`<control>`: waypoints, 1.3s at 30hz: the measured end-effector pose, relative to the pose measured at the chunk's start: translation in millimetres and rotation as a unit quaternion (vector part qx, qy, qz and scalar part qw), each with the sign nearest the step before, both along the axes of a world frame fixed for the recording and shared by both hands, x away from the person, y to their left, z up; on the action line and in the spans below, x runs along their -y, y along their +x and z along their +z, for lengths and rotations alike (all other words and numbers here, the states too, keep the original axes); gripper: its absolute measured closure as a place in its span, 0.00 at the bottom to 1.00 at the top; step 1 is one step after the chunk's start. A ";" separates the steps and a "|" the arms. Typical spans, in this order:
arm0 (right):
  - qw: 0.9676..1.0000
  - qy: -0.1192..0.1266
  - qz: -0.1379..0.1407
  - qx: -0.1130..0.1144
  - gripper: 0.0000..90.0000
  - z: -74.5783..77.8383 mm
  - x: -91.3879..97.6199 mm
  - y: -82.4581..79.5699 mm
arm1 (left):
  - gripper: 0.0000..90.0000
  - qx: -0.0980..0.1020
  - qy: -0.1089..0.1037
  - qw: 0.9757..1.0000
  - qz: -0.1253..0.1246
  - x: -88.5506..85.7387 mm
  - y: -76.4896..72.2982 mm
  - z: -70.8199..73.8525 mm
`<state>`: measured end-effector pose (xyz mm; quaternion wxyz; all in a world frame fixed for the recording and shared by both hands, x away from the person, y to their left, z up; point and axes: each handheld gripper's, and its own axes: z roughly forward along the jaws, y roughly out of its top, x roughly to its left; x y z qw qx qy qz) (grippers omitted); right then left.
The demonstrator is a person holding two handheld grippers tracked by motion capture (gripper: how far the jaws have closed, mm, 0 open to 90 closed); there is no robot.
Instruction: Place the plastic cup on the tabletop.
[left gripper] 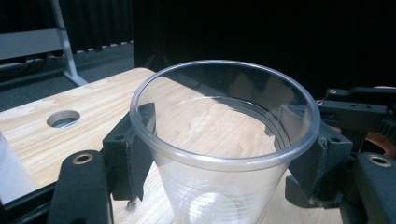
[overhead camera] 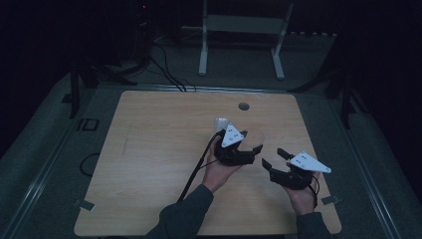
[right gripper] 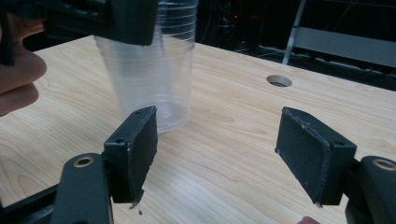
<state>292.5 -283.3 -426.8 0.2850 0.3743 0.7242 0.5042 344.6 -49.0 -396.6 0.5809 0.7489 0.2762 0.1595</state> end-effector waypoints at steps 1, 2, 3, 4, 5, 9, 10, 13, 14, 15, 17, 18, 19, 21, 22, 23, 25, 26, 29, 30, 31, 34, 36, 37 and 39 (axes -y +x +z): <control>1.000 0.000 -0.002 0.000 0.32 0.1 1.2 -0.3 | 0.34 0.000 -0.001 1.000 0.000 0.6 0.0 -1.3; 1.000 0.001 -0.005 0.000 0.32 0.2 2.5 -0.6 | 0.33 0.000 -0.001 1.000 -0.002 0.8 0.1 -2.3; 1.000 0.001 -0.007 0.001 0.32 0.2 3.4 -0.7 | 0.33 0.001 0.000 1.000 -0.002 1.1 -0.3 -4.0; 1.000 0.002 -0.009 0.002 0.32 0.3 4.8 -0.7 | 0.33 0.003 0.001 1.000 -0.002 1.5 -0.5 -5.5; 1.000 0.004 -0.012 0.002 0.32 0.5 5.8 -0.8 | 0.33 0.004 0.001 1.000 -0.002 1.5 -0.6 -6.8; 1.000 0.007 -0.020 0.002 0.32 1.2 10.0 -0.6 | 0.33 0.000 -0.004 1.000 0.000 2.6 -0.5 -16.4; 1.000 0.008 -0.023 0.002 0.32 1.4 11.1 -0.7 | 0.33 0.003 -0.001 1.000 0.002 3.6 -0.8 -19.2; 0.999 0.013 -0.031 0.006 0.32 2.5 15.3 -1.5 | 0.33 0.004 0.005 1.000 0.003 5.4 -0.7 -28.1; 0.999 0.015 -0.035 0.008 0.32 2.9 17.0 -1.8 | 0.33 0.002 0.004 1.000 0.002 5.9 -0.3 -31.2; 0.999 0.017 -0.038 0.009 0.32 3.4 18.5 -2.3 | 0.33 0.000 0.003 1.000 0.002 6.9 -0.1 -34.4; 0.999 0.021 -0.044 0.012 0.32 4.7 21.7 -2.9 | 0.33 0.001 0.007 1.000 0.002 9.3 -0.8 -40.8; 0.999 0.024 -0.046 0.014 0.32 5.3 22.9 -3.3 | 0.33 0.001 0.010 1.000 0.001 11.0 -1.4 -44.0; 0.998 0.025 -0.048 0.015 0.32 5.9 24.1 -3.5 | 0.33 0.002 0.013 1.000 0.000 12.8 -2.1 -47.2; 0.998 0.028 -0.050 0.016 0.32 6.7 25.5 -4.0 | 0.33 0.006 0.017 1.000 -0.004 16.3 -3.8 -53.3; 0.998 0.029 -0.051 0.017 0.32 6.8 26.1 -4.1 | 0.33 0.008 0.020 1.000 -0.006 18.1 -4.5 -56.3; 0.998 0.029 -0.051 0.018 0.32 6.9 26.4 -4.2 | 0.32 0.009 0.023 1.000 -0.007 19.0 -4.8 -58.6; 0.998 0.030 -0.052 0.019 0.32 6.9 26.5 -4.3 | 0.32 0.007 0.028 1.000 -0.009 21.2 -5.1 -64.1; 0.998 0.030 -0.052 0.020 0.32 7.0 26.8 -4.6 | 0.32 0.008 0.030 0.999 -0.010 21.8 -5.2 -66.0; 0.998 0.031 -0.052 0.020 0.32 7.6 26.8 -4.9 | 0.32 0.004 0.038 0.999 -0.014 23.3 -3.8 -72.5; 0.998 0.031 -0.052 0.021 0.32 7.7 26.6 -4.9 | 0.32 0.001 0.038 0.999 -0.016 23.3 -3.3 -74.3; 0.998 0.032 -0.051 0.021 0.32 7.7 26.5 -4.9 | 0.32 0.001 0.037 0.999 -0.019 22.9 -2.7 -75.8; 0.998 0.032 -0.051 0.021 0.32 7.5 25.8 -4.7 | 0.31 -0.004 0.036 0.999 -0.022 22.1 -1.7 -79.4; 0.998 0.031 -0.051 0.021 0.32 7.4 25.3 -4.6 | 0.31 -0.008 0.037 0.999 -0.025 21.7 -1.0 -81.1; 0.998 0.031 -0.051 0.021 0.32 7.5 25.2 -4.7 | 0.30 -0.011 0.039 0.999 -0.027 21.9 -1.0 -82.4; 0.998 0.031 -0.051 0.022 0.32 7.8 25.2 -4.7 | 0.30 -0.015 0.043 0.998 -0.031 22.2 -0.9 -83.5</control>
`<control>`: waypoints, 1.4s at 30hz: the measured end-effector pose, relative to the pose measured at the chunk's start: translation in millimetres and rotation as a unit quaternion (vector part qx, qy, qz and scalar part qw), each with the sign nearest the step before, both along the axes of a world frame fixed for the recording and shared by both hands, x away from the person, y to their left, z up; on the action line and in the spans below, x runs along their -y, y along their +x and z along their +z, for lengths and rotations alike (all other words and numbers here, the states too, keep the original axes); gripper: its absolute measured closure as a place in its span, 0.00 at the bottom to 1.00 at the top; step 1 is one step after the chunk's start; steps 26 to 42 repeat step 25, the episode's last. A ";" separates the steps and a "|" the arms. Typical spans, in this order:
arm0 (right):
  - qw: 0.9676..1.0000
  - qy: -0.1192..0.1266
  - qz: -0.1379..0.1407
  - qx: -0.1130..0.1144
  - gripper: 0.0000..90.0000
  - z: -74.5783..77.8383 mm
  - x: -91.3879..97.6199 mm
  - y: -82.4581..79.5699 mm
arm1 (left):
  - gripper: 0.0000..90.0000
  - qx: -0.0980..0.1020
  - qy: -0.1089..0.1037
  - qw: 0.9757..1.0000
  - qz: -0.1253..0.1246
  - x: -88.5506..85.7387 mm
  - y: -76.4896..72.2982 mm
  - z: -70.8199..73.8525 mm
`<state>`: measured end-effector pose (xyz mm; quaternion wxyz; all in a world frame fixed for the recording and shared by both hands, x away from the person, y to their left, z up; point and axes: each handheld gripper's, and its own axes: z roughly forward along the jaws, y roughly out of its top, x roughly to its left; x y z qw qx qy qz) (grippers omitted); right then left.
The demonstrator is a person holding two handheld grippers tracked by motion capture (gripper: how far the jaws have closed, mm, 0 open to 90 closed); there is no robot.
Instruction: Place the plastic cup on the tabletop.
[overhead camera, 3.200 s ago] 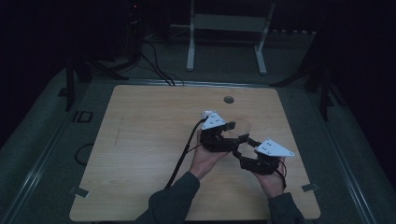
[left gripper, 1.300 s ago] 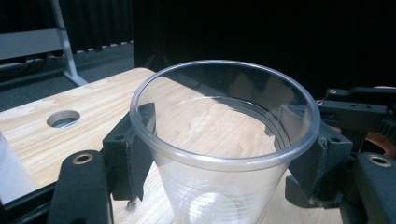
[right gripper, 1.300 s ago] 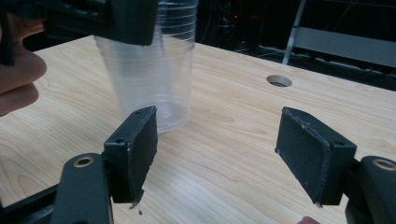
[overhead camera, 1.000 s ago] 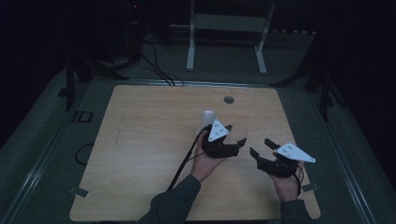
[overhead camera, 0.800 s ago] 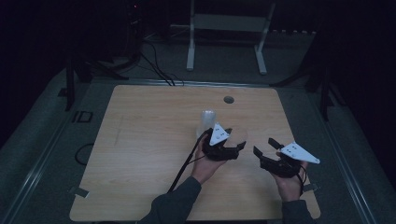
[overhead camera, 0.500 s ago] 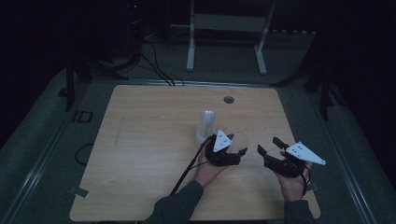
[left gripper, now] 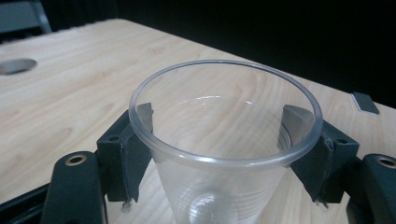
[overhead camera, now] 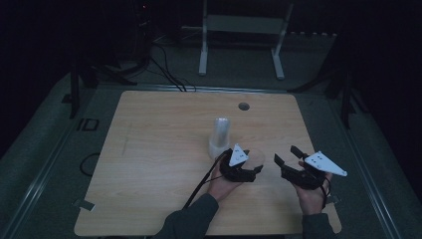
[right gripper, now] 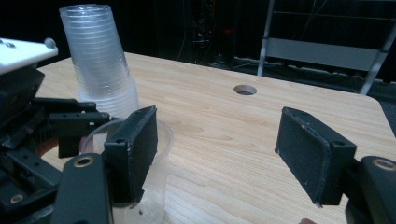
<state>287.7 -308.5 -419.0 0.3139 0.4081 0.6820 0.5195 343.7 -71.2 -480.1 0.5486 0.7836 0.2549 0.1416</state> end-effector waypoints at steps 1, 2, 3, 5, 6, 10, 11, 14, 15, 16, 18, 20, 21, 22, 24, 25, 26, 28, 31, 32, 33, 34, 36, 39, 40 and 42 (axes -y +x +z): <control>1.000 0.000 0.000 0.000 0.32 0.1 0.1 0.0 | 0.30 -0.002 0.003 1.000 -0.003 0.2 -0.9 -1.1; 1.000 0.000 0.000 0.001 0.32 0.2 0.4 -0.1 | 0.30 -0.001 0.007 1.000 -0.003 0.6 -1.4 -1.6; 1.000 0.000 -0.001 0.000 0.32 0.1 0.5 -0.1 | 0.29 0.000 0.009 1.000 -0.003 0.8 -1.8 -2.0; 1.000 0.001 -0.001 0.000 0.32 -0.2 0.5 -0.3 | 0.27 -0.003 0.012 1.000 -0.005 0.4 -2.2 -2.4; 1.000 0.000 -0.001 -0.001 0.32 -0.2 0.5 -0.4 | 0.27 -0.003 0.013 1.000 -0.006 0.1 -2.7 -2.6; 1.000 -0.001 0.001 0.001 0.32 0.0 0.2 -0.3 | 0.21 -0.012 0.016 1.000 -0.009 -3.2 -4.3 -2.9; 1.000 -0.001 0.001 0.000 0.32 0.0 0.1 -0.3 | 0.20 -0.013 0.019 1.000 -0.010 -4.4 -4.9 -3.0; 1.000 -0.002 0.002 0.000 0.32 -0.3 -0.4 -0.3 | 0.18 -0.013 0.024 1.000 -0.004 -8.4 -8.0 -4.2; 1.000 -0.002 0.002 0.000 0.32 -0.4 -0.5 -0.2 | 0.17 -0.014 0.025 1.000 -0.004 -10.3 -9.0 -4.6; 1.000 -0.003 0.002 0.000 0.32 -0.5 -0.7 -0.2 | 0.17 -0.014 0.023 1.000 -0.004 -12.2 -10.0 -5.2; 1.000 -0.003 0.002 0.001 0.32 -0.3 -0.8 -0.3 | 0.16 -0.012 0.022 1.000 0.001 -16.5 -12.2 -5.6; 1.000 -0.002 0.002 0.001 0.32 -0.1 -0.7 -0.4 | 0.16 -0.012 0.020 1.000 0.003 -20.5 -13.8 -5.5; 1.000 -0.002 0.002 0.001 0.32 -0.2 -0.7 -0.3 | 0.16 -0.012 0.018 1.000 0.002 -21.8 -14.3 -5.6; 1.000 -0.002 0.001 0.000 0.32 -0.3 -0.9 -0.3 | 0.16 -0.009 0.022 1.000 0.004 -23.0 -14.9 -5.5; 1.000 -0.003 0.002 0.001 0.32 -0.3 -1.3 -0.4 | 0.16 -0.012 0.020 1.000 0.001 -25.7 -15.2 -5.6; 1.000 -0.003 0.002 0.001 0.32 -0.2 -1.2 -0.2 | 0.16 -0.011 0.020 1.000 0.003 -26.6 -16.1 -5.7; 1.000 -0.003 0.002 0.001 0.32 -0.2 -1.2 -0.2 | 0.16 -0.011 0.020 1.000 0.003 -26.6 -16.1 -5.7; 1.000 -0.003 0.002 0.001 0.32 -0.2 -1.2 -0.2 | 0.16 -0.011 0.020 1.000 0.003 -26.6 -16.1 -5.7; 1.000 -0.003 0.002 0.001 0.32 -0.2 -1.2 -0.2 | 0.16 -0.011 0.020 1.000 0.003 -26.6 -16.1 -5.7; 1.000 -0.003 0.002 0.001 0.32 -0.2 -1.2 -0.2 | 0.16 -0.011 0.020 1.000 0.003 -26.6 -16.1 -5.7; 1.000 -0.003 0.002 0.001 0.32 -0.2 -1.2 -0.2 | 0.16 -0.011 0.020 1.000 0.003 -26.6 -16.1 -5.7; 1.000 -0.003 0.002 0.001 0.32 -0.2 -1.2 -0.2 | 0.16 -0.011 0.020 1.000 0.003 -26.6 -16.1 -5.7; 1.000 -0.003 0.002 0.001 0.32 -0.2 -1.2 -0.2 | 0.16 -0.011 0.020 1.000 0.003 -26.6 -16.1 -5.7; 1.000 -0.003 0.002 0.001 0.32 -0.2 -1.2 -0.2 | 0.16 -0.011 0.020 1.000 0.003 -26.6 -16.1 -5.7; 1.000 -0.003 0.002 0.001 0.32 -0.2 -1.2 -0.2 | 0.16 -0.011 0.020 1.000 0.003 -26.6 -16.1 -5.7; 1.000 -0.003 0.002 0.001 0.32 -0.2 -1.2 -0.2 | 0.16 -0.011 0.020 1.000 0.003 -26.6 -16.1 -5.7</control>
